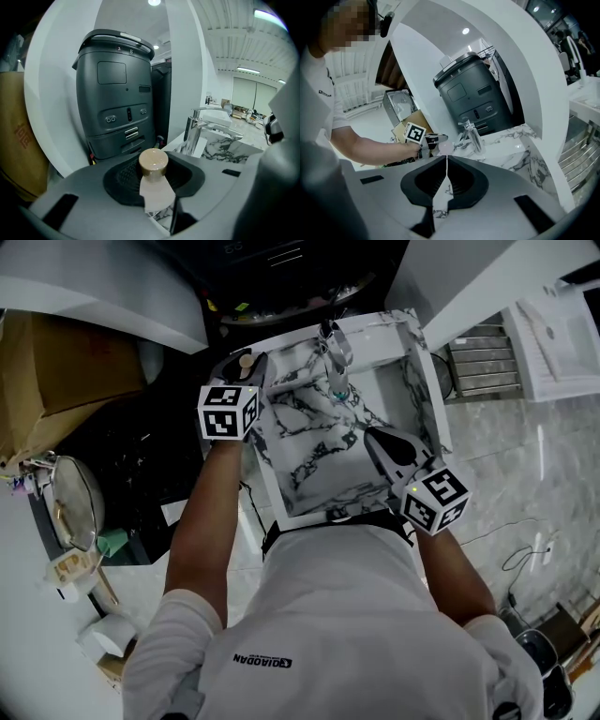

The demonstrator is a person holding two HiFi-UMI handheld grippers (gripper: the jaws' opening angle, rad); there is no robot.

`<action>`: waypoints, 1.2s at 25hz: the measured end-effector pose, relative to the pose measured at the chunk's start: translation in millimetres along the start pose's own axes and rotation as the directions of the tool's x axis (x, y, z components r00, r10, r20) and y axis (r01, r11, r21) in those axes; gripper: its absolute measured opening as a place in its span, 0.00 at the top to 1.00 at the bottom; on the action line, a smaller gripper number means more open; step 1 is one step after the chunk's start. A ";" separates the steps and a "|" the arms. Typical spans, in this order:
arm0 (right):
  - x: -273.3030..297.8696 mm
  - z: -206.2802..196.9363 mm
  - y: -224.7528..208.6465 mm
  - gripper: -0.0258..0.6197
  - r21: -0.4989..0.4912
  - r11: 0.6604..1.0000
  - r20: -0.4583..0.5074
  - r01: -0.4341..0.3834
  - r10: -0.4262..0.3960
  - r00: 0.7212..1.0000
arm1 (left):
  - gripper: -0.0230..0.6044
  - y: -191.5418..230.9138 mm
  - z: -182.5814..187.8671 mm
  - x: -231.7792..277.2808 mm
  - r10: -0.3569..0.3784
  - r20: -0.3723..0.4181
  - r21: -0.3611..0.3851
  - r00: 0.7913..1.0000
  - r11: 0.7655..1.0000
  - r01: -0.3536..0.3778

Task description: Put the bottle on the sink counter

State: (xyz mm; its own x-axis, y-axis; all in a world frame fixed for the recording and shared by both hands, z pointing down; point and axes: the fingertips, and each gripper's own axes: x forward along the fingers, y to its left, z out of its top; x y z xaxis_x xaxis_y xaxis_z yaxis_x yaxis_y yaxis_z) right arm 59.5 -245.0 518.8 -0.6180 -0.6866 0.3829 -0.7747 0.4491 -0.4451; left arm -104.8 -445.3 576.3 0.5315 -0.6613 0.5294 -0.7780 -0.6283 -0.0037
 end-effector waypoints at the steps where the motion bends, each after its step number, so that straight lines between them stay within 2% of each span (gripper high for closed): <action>1: -0.4 -1.3 -1.5 0.90 0.001 1.000 -0.004 0.002 -0.002 1.000 | 0.76 0.1 -0.5 1.3 -0.001 0.000 0.002 1.000 1.000 0.001; 11: 3.6 -5.5 -3.8 0.90 0.009 1.000 -0.010 0.006 -0.005 1.000 | 0.76 -11.7 -7.3 11.9 -0.028 -0.001 0.017 1.000 0.999 0.028; 17: 3.3 -6.2 -5.5 0.90 0.011 1.000 -0.021 0.012 -0.012 1.000 | 0.76 -8.4 -14.9 21.0 -0.023 -0.013 0.008 1.000 1.000 0.023; 30: 4.3 -8.4 -4.1 0.90 0.012 1.000 -0.034 0.020 -0.020 0.999 | 0.76 -6.6 -25.3 28.8 -0.029 -0.023 0.036 0.999 0.999 0.030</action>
State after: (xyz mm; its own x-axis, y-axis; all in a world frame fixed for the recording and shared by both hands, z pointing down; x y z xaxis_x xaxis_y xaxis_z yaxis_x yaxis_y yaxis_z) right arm 58.9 -245.0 529.0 -0.6067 -0.6758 0.4185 -0.7854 0.4282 -0.4471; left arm -92.8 -449.8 613.1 0.5460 -0.6330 0.5488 -0.7493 -0.6620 -0.0182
